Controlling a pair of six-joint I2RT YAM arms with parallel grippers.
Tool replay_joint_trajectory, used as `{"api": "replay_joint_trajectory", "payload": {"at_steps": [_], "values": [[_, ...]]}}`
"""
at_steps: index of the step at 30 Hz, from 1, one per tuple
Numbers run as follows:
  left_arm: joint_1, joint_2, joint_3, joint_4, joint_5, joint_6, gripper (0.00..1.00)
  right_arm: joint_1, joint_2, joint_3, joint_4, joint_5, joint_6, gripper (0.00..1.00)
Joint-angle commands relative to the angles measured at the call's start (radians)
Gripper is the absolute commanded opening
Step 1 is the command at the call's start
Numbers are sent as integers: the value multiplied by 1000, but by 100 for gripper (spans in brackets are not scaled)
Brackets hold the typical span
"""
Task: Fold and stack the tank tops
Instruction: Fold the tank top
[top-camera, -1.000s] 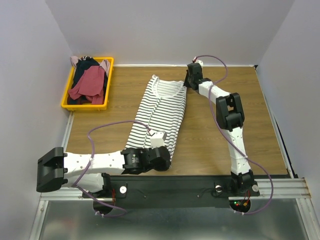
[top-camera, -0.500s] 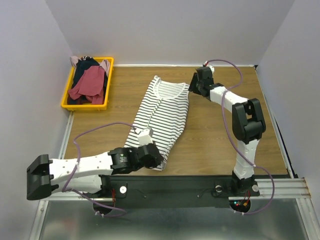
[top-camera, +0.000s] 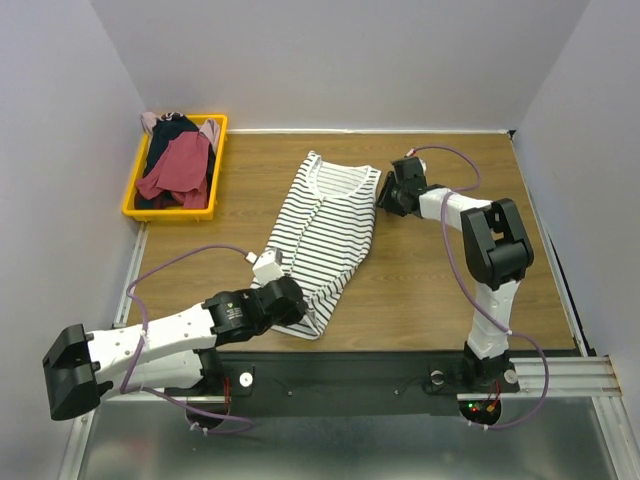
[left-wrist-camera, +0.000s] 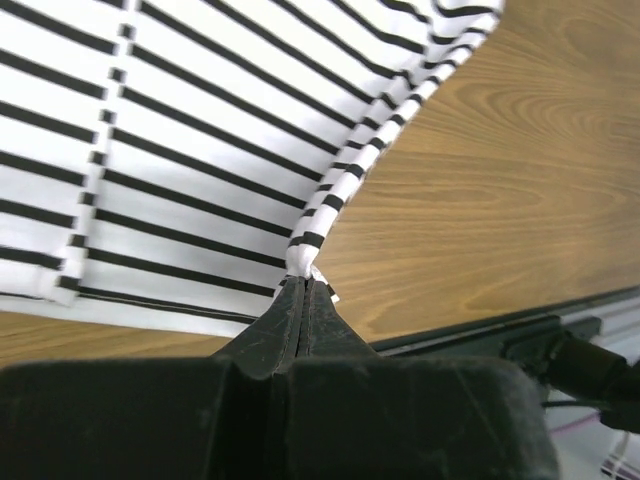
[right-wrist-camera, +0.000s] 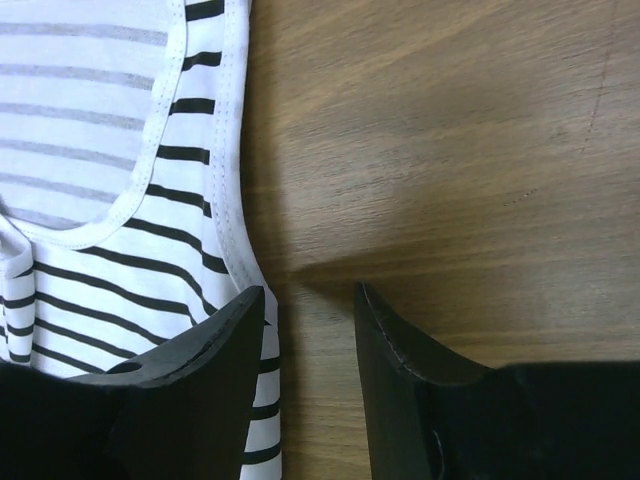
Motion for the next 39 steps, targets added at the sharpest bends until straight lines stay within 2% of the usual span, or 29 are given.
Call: {"api": "replay_joint_trajectory", "payload": {"at_steps": [1, 20, 26, 31, 39], "values": [[25, -20, -34, -48, -29, -17, 0, 15, 24, 14, 53, -47, 37, 47], [66, -43, -52, -73, -14, -1, 0, 85, 55, 47, 87, -62, 93, 51], [68, -66, -52, -85, -18, -9, 0, 90, -23, -58, 148, -45, 149, 54], [71, -66, -54, -85, -14, -6, 0, 90, -77, -147, 207, -56, 211, 65], [72, -74, -55, -87, -9, -6, 0, 90, -114, -276, 365, -110, 344, 66]]}}
